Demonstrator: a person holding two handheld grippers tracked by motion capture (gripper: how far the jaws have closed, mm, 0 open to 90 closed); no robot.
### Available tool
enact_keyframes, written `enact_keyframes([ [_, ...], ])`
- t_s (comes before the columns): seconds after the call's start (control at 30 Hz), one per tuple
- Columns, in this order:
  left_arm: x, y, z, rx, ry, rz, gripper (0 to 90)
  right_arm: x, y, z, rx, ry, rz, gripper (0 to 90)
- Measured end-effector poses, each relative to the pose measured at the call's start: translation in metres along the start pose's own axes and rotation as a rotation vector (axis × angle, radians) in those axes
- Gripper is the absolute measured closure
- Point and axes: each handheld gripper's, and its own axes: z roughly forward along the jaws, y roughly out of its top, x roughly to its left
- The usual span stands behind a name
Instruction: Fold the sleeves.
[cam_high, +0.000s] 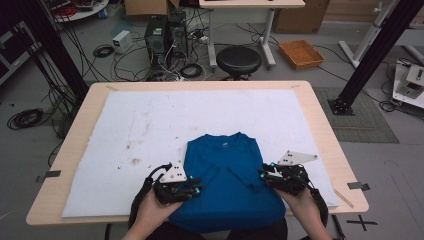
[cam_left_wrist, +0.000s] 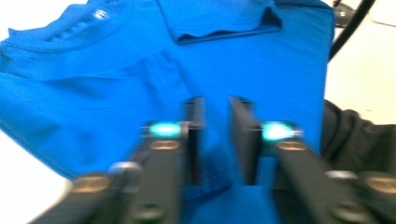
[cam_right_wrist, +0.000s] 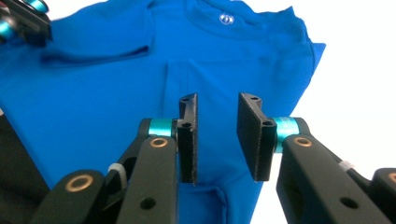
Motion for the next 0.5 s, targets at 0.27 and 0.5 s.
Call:
enact_keyframes([
  [0.27, 0.022, 0.007, -0.013, -0.072, 0.161, -0.098, 47.1, -0.017, 0.005, 0.001, -0.036, -0.024, 0.06, 59.8],
  [0.5, 0.06, 0.017, -0.034, -0.138, 0.328, -0.152, 42.5, -0.055, 0.021, 0.003, -0.108, -0.079, 0.126, 51.4],
])
